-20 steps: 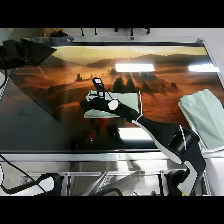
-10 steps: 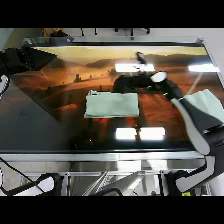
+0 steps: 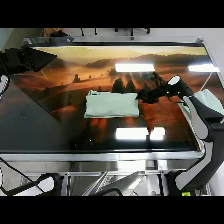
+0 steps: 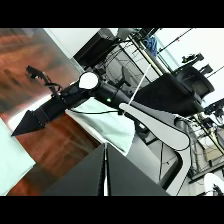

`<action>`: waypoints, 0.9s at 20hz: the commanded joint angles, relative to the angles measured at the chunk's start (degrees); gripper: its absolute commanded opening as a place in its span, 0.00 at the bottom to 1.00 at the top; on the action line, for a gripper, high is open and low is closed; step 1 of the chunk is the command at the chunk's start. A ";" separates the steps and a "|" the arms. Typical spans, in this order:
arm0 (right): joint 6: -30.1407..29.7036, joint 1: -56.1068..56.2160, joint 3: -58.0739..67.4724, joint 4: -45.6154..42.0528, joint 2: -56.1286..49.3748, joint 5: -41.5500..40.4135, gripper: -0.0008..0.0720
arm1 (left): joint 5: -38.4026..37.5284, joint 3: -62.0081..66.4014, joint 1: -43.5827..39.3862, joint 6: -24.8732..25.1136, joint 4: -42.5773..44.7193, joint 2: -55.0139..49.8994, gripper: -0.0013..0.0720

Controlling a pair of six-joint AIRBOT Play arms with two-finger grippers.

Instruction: Fold the shirts.

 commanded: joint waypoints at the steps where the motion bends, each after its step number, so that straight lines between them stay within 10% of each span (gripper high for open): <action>1: -0.66 2.08 -0.07 2.89 -4.24 1.40 0.84 | -0.02 0.04 0.07 0.02 0.04 0.02 0.05; 4: -5.14 4.96 -0.04 8.13 -4.76 0.15 0.71 | 0.00 0.04 0.07 0.02 0.04 0.00 0.05; 6: -8.50 6.10 0.02 12.63 -4.72 -0.35 0.25 | -0.02 0.04 0.07 0.02 0.04 0.02 0.05; 8: -10.93 6.10 0.07 18.29 -3.91 -0.02 0.06 | -0.02 0.04 0.07 0.02 0.04 0.02 0.05; 18: -1.11 -11.72 4.83 19.47 19.06 0.87 0.04 | -2.49 0.04 0.07 0.02 0.04 0.02 0.05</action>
